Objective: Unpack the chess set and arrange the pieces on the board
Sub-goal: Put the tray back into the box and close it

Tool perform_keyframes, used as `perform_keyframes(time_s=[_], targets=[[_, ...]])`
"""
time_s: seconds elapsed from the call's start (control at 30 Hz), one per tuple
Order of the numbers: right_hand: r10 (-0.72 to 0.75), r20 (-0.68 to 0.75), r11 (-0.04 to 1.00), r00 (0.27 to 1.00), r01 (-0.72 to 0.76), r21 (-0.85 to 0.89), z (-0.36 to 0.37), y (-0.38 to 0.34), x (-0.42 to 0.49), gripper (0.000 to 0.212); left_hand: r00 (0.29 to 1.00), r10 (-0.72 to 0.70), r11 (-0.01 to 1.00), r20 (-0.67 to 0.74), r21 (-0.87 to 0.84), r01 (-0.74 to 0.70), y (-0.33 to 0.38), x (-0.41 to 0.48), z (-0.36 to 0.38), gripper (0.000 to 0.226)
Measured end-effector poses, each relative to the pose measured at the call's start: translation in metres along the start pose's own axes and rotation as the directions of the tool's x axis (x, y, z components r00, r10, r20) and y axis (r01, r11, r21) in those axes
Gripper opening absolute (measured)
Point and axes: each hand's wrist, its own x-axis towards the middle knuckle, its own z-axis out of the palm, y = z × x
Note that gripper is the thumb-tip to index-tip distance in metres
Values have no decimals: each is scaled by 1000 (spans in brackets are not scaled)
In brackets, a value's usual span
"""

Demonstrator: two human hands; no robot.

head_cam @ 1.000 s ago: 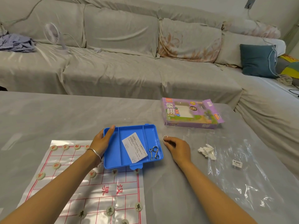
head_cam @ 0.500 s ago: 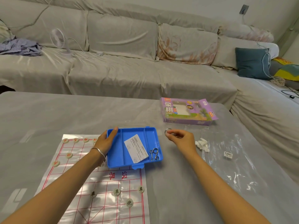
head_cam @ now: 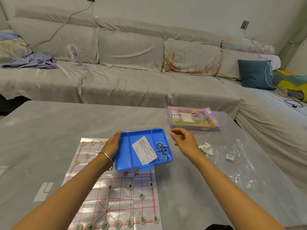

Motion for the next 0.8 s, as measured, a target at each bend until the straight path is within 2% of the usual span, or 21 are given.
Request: perform_keyframes(time_s=[0.03,0.1,0.17,0.23,0.33,0.4,0.47,0.6,0.7,0.8], targets=[[125,64,987,990,-131,93,3,-2,-4,32,1000,-27,999,11,-25,27,2,-5,-3,38],[337,304,845,891,-429,320,12,-3,-11,52,996,-84,995,36,-51,86,5,-15,-10,43],[366,449,652,815,-569,501,23,-7,-19,63,990,-128,991,57,-33,130,5,-24,-20,46],[339,466,582,817,-571,579,33,-15,-27,62,988,-134,991,79,0,135,2,-28,-32,45],[307,433,598,847,-526,605,51,-28,-38,41,992,-97,995,84,8,96,-1,-37,-50,40],[296,431,586,853,-518,623,62,-37,-44,50,992,-106,994,73,8,106,1,-46,-61,38],[282,417,598,864,-498,628,72,-42,-46,57,986,-154,988,61,19,153,3,-55,-72,46],[163,345,583,924,-373,722,81,-59,-55,36,983,-154,987,103,-38,159,11,-66,-91,70],[112,277,574,954,-289,766,87,-67,-59,40,984,-116,989,139,-74,127,19,-71,-99,76],[74,240,569,968,-239,787,91,-75,-62,40,969,-160,981,188,-77,177,26,-75,-107,88]])
